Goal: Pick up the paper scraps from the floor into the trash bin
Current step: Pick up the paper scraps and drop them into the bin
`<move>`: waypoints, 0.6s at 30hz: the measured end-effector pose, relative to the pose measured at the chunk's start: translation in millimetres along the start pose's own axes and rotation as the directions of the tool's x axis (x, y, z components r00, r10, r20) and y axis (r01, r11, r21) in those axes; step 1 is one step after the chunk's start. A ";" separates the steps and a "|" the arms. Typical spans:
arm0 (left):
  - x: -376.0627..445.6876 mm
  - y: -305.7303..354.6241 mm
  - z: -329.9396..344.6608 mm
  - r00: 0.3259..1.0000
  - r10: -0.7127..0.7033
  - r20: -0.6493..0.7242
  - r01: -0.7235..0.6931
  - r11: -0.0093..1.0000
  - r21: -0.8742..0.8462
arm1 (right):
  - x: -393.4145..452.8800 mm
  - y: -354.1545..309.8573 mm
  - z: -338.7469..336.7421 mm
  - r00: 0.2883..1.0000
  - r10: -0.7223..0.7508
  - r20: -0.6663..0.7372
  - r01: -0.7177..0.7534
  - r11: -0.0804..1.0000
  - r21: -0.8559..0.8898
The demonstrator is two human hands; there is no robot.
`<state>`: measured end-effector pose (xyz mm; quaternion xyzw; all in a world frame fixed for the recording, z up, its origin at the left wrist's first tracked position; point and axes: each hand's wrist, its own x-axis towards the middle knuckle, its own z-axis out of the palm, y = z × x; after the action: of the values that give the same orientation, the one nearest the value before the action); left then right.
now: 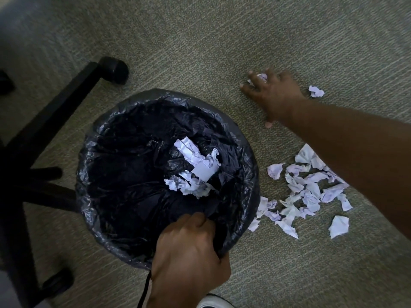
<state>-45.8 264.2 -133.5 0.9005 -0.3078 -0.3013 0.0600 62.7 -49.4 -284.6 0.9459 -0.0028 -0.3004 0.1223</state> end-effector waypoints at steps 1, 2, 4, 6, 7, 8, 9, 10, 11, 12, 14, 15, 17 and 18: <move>0.4 -0.6 0.5 1.000 0.003 -0.005 -0.003 1.000 -0.001 | 0.8 -0.2 -1.1 1.000 -0.003 0.014 0.002 1.000 0.015; 0.4 -1.2 0.8 1.000 0.003 -0.004 -0.003 1.000 -0.003 | 0.9 -0.7 -2.3 1.000 -0.004 0.027 0.004 1.000 0.027; 0.0 -2.1 1.4 1.000 0.003 0.001 -0.003 1.000 -0.007 | 1.5 -2.6 -3.5 0.999 -0.003 0.038 0.002 1.000 0.022; -0.6 -2.1 1.7 1.000 0.003 0.003 -0.003 1.000 -0.011 | 1.4 -5.5 -3.8 0.999 -0.005 0.049 0.004 1.000 0.019; -0.8 -1.8 1.7 1.000 0.002 0.003 -0.002 1.000 -0.011 | 1.0 -6.7 -3.4 0.998 -0.007 0.054 0.006 1.000 0.025; -0.8 -1.9 1.5 1.000 0.000 0.001 0.000 1.000 -0.012 | 0.4 -8.0 -3.7 0.998 -0.008 0.063 0.006 0.999 0.033; -0.6 -2.0 1.2 1.000 -0.002 0.000 0.002 1.000 -0.013 | -0.4 -8.9 -4.5 0.997 -0.008 0.075 0.005 0.999 0.043; -0.3 -2.0 1.1 1.000 -0.002 -0.002 0.002 1.000 -0.013 | -2.3 -9.0 -6.3 0.996 -0.006 0.089 0.001 0.998 0.055; 0.2 -1.8 1.1 1.000 -0.003 -0.001 0.003 1.000 -0.012 | -4.2 -8.9 -8.4 0.995 -0.004 0.099 -0.003 0.998 0.068; 0.3 -1.5 0.9 1.000 -0.006 0.000 0.006 1.000 -0.012 | -7.4 -9.0 -10.3 0.995 0.001 0.102 -0.010 0.997 0.081; 0.5 -0.9 0.9 1.000 -0.015 0.004 0.015 1.000 -0.015 | -15.2 -10.5 -12.5 0.996 0.030 0.081 -0.039 0.993 0.111; 0.0 -0.4 0.7 1.000 -0.020 0.007 0.020 1.000 -0.017 | -20.2 -11.7 -11.8 0.997 0.049 0.053 -0.055 0.991 0.126; -1.1 -0.2 -0.2 1.000 -0.026 0.012 0.027 0.999 -0.019 | -30.5 -14.8 -6.3 0.996 0.074 -0.052 -0.065 0.986 0.156; -1.4 -0.1 -0.7 0.999 -0.028 0.015 0.028 0.999 -0.017 | -35.9 -16.0 -1.9 0.992 0.074 -0.099 -0.057 0.985 0.166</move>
<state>-46.2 265.0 -132.2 0.9019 -0.2930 -0.3114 0.0611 33.2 -30.6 -266.4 0.9666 -0.0519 -0.2449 0.0546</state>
